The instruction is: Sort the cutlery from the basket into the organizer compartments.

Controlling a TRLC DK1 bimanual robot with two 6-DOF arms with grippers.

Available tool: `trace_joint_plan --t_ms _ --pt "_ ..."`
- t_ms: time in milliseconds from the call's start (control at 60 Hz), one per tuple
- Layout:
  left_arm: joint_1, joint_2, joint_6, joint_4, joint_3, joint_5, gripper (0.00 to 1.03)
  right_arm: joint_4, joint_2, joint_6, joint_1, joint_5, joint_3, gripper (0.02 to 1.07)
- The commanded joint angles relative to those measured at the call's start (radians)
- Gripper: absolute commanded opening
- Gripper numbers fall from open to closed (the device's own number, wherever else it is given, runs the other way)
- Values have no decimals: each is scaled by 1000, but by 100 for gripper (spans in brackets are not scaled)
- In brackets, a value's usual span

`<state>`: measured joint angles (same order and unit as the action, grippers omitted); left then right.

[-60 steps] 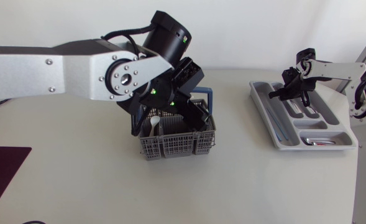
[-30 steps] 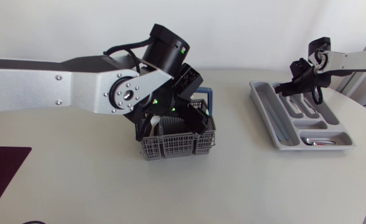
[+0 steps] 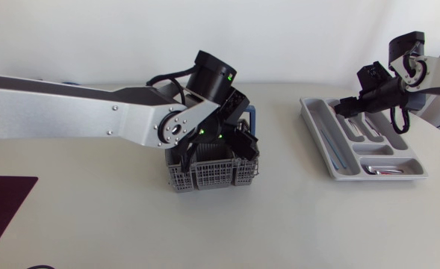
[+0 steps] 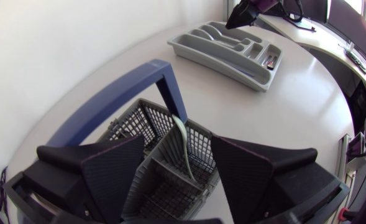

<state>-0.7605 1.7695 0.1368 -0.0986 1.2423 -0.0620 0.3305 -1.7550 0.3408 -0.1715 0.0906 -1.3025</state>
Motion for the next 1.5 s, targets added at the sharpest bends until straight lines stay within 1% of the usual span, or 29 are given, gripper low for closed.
trace_joint_plan --t_ms 0,83,100,150,200,433,550,600,667,817,1017,1483 --pt "4 42 -48 -15 23 -7 61 -7 63 -22 20 11 57 66" --pt "12 56 -82 -39 48 -2 58 -5 111 -28 32 21 98 66" --pt "16 59 -91 -49 54 2 57 -5 115 -28 35 21 103 66" --pt "26 64 -114 -67 69 22 56 1 140 -31 47 24 129 66" --pt "30 68 -132 -85 85 36 52 4 163 -31 55 37 154 66" --pt "23 77 -178 -90 100 51 52 10 298 -8 115 153 296 68" --pt "16 87 -192 -79 92 51 52 2 331 -8 141 164 345 68" --pt "12 87 -201 -58 80 50 52 1 339 -8 147 164 356 68" --pt "1 82 -204 -39 63 36 52 1 347 -11 155 164 368 68" --pt "-56 81 -206 73 14 -99 52 -19 359 -16 168 164 402 68" --pt "-59 110 -212 92 13 -171 52 -41 376 -17 178 164 428 68" --pt "-46 150 -213 109 9 -180 52 -68 393 -26 207 164 467 68"
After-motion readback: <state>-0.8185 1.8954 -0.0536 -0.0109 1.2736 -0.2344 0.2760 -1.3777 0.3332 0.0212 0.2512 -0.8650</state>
